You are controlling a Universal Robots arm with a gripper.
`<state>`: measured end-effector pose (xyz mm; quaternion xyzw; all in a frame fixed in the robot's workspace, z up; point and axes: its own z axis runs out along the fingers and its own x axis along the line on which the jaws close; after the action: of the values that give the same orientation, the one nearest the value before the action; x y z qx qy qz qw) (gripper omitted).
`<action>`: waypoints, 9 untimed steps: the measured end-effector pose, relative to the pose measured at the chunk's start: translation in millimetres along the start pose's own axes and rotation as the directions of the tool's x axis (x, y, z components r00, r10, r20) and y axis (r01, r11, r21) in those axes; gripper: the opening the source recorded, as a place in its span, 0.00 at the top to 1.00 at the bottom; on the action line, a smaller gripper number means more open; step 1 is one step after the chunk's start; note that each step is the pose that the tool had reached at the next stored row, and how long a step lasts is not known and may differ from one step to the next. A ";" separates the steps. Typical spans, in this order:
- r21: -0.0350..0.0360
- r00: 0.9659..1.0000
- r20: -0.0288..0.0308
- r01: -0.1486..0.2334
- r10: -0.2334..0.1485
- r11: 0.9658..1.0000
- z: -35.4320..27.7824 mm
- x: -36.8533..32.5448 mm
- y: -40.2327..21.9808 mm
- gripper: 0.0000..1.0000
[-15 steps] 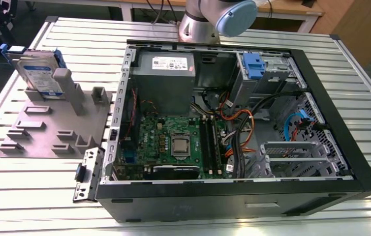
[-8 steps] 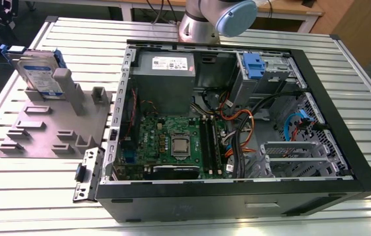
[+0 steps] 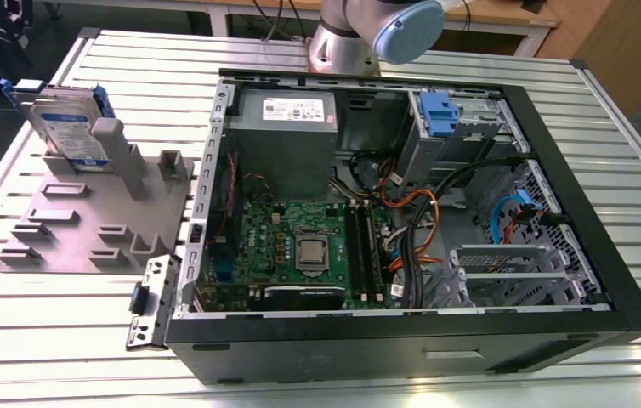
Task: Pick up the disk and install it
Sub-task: 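Pick up the disk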
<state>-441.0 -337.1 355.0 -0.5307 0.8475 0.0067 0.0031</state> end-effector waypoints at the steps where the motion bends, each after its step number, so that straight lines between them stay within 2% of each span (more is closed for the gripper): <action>1: 0.000 1.000 0.000 0.009 -0.009 1.000 0.2 0.1 0.1 0.69; 4: -0.001 0.999 0.000 0.050 -0.050 0.999 1.4 0.0 0.2 0.67; 5: -0.001 0.998 0.000 0.067 -0.067 0.998 1.9 0.1 0.2 0.62; 6: -0.001 0.996 -0.001 0.087 -0.087 0.996 2.6 0.1 0.2 0.56; 8: -0.002 0.992 -0.001 0.123 -0.123 0.992 3.9 0.1 0.2 0.56; 9: -0.002 0.990 -0.001 0.141 -0.141 0.990 4.6 0.1 0.2 0.49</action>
<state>-441.2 -337.0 350.4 -0.5892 0.8080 0.0069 0.0027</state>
